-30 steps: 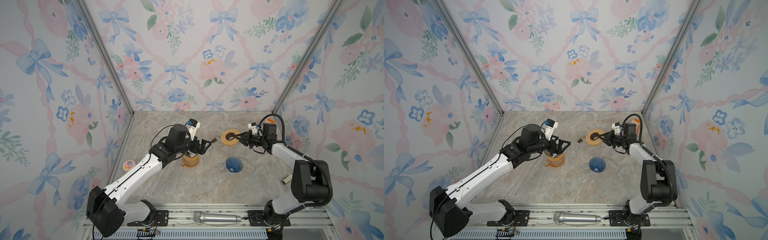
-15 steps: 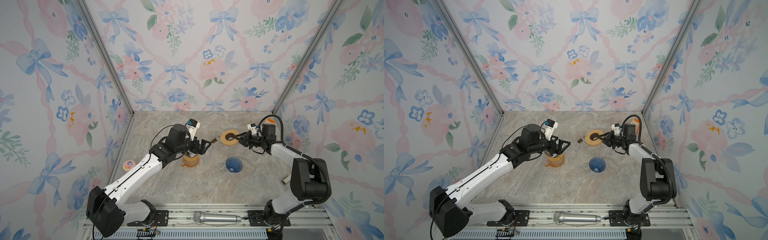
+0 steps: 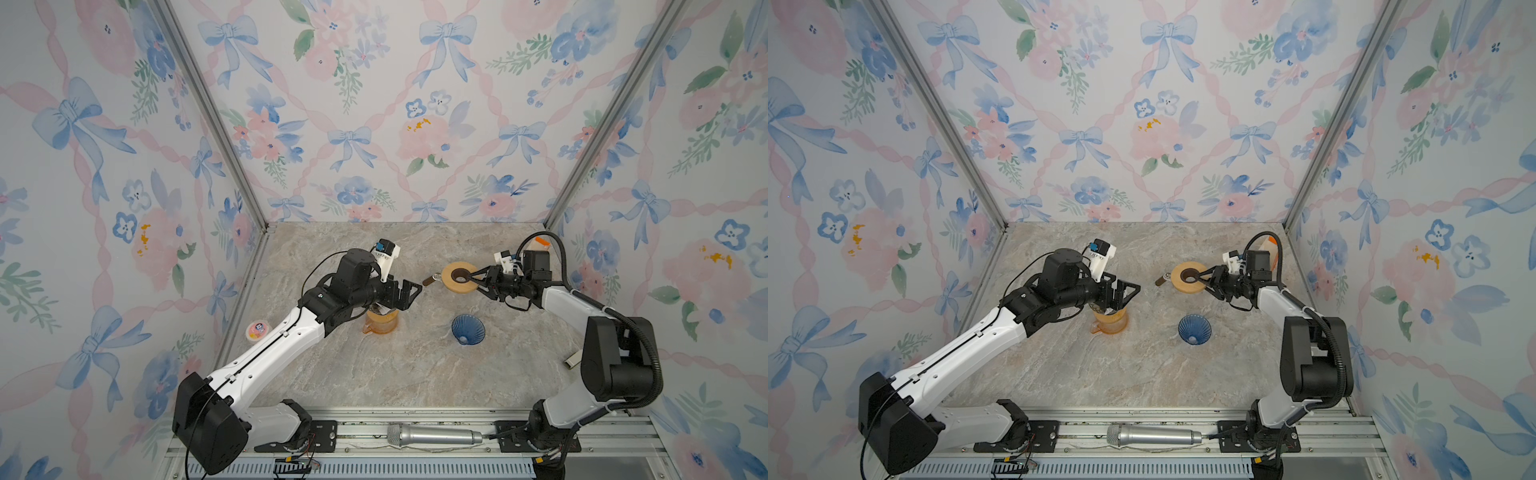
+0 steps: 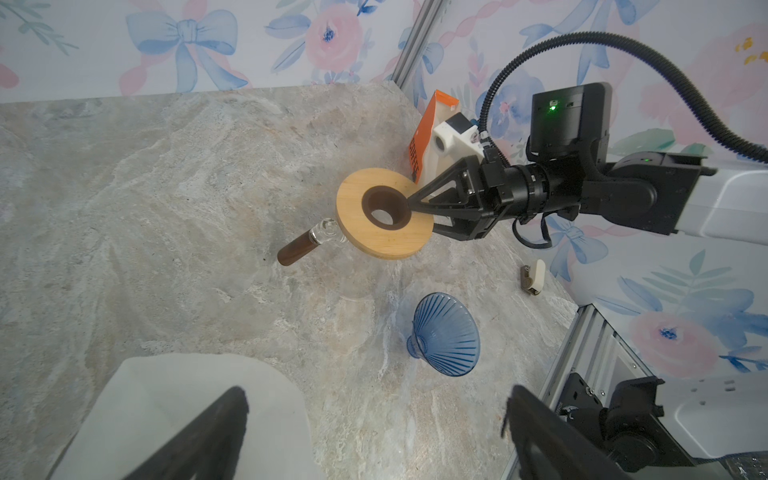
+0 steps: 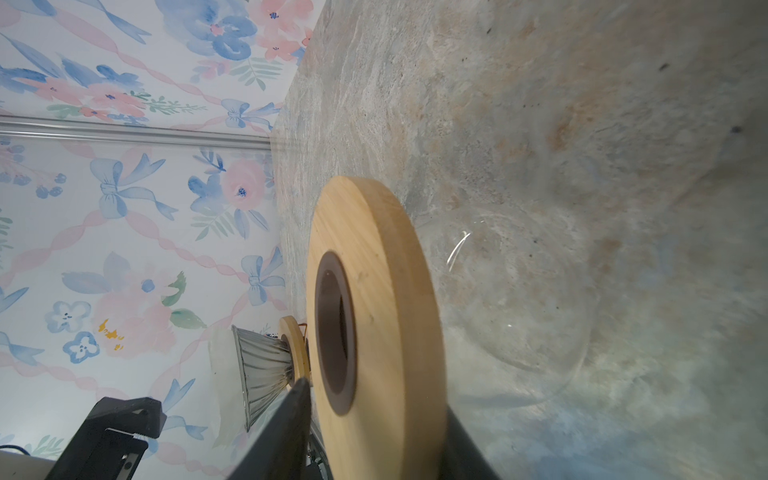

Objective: Place the coffee filter in the dripper
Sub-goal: 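Carry the ring farther from the robot with the right gripper while the left gripper withdraws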

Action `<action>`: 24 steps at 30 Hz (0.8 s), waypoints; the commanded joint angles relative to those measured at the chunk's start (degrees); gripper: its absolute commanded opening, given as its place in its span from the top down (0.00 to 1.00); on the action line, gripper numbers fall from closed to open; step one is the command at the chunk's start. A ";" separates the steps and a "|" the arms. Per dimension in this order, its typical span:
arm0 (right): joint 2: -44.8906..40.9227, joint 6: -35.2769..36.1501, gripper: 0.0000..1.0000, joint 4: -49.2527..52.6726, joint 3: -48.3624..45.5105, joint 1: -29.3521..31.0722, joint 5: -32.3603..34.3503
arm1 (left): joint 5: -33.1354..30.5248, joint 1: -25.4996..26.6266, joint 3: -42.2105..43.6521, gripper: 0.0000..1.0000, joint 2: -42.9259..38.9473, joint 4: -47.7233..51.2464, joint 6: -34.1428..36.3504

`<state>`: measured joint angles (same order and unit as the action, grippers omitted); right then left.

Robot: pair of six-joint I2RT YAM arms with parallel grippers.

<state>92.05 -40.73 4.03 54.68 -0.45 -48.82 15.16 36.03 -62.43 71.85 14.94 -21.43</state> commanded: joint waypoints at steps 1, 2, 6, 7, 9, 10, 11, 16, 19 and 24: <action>-1.47 3.28 0.54 6.15 1.41 -0.38 2.85 | -0.78 0.27 -0.64 0.02 -1.40 0.69 0.16; -1.56 4.07 0.53 7.31 1.75 -0.27 4.69 | -0.83 0.29 -0.65 0.02 -1.48 0.62 0.17; -2.05 7.35 0.52 11.47 3.19 0.27 7.35 | -0.87 0.27 -0.19 0.02 -1.74 0.65 0.25; -2.14 7.96 0.52 12.55 3.57 0.51 8.22 | -0.80 0.27 -0.12 0.02 -1.76 0.63 0.35; -2.10 10.29 0.52 15.84 5.01 1.68 10.72 | -0.70 0.32 -0.12 0.02 -1.77 0.64 0.28; -2.05 11.07 0.52 17.15 5.65 2.27 11.84 | -0.65 0.27 -0.07 0.02 -1.72 0.63 0.28; -1.96 11.64 0.51 18.07 6.09 2.82 12.76 | -0.58 0.27 -0.11 0.02 -1.63 0.63 0.29; -2.22 12.53 0.49 20.35 7.20 3.83 16.36 | -0.48 0.25 -0.14 0.02 -1.72 0.62 0.34; -2.91 13.46 0.47 21.99 7.72 3.92 18.37 | -0.56 0.18 -0.17 0.02 -1.88 0.62 0.43; -5.55 17.74 0.42 28.16 9.88 5.28 24.76 | -1.17 0.00 -0.50 0.02 -1.78 0.70 1.00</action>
<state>89.49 -26.72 26.20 62.13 3.60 -29.63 14.74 36.03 -62.43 71.29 14.98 -21.43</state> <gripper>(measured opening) 0.576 0.980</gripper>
